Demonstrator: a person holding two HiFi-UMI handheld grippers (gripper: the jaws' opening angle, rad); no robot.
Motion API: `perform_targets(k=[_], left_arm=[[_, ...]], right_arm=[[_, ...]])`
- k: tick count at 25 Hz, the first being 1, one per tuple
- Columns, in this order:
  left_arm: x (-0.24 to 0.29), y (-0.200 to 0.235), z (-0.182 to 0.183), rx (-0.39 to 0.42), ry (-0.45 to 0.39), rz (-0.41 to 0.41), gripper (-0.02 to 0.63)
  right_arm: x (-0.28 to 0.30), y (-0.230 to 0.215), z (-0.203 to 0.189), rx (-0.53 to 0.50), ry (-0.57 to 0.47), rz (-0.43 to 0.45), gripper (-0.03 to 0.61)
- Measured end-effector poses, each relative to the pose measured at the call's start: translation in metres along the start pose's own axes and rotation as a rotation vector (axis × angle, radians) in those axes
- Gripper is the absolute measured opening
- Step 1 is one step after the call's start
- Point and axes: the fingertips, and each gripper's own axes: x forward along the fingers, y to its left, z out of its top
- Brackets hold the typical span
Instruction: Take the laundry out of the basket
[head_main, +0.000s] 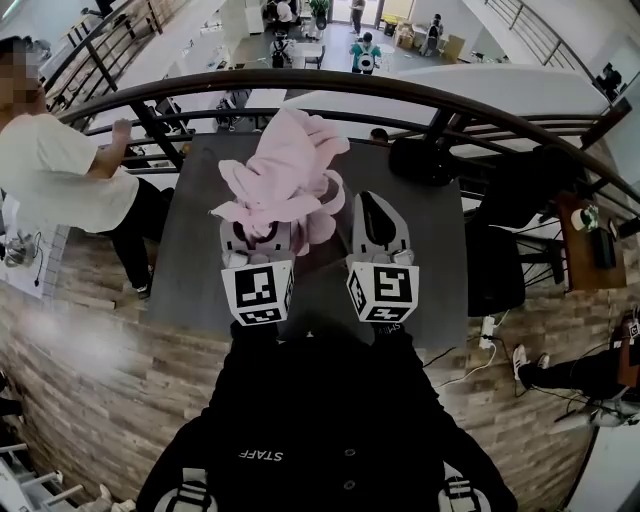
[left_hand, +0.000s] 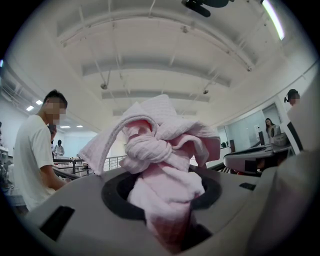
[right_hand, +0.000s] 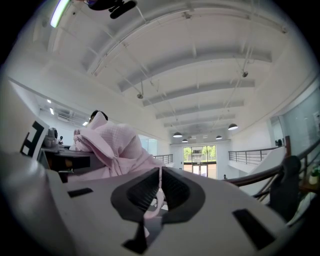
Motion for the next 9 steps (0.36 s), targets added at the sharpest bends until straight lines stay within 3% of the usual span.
perform_targets(k=[9], left_arm=[[0.0012,0.0010,-0.0019,0.004,0.007,0.008,0.193]], right_arm=[[-0.0033,-0.0061,0.0021,0.006,-0.007,-0.010,0.017]])
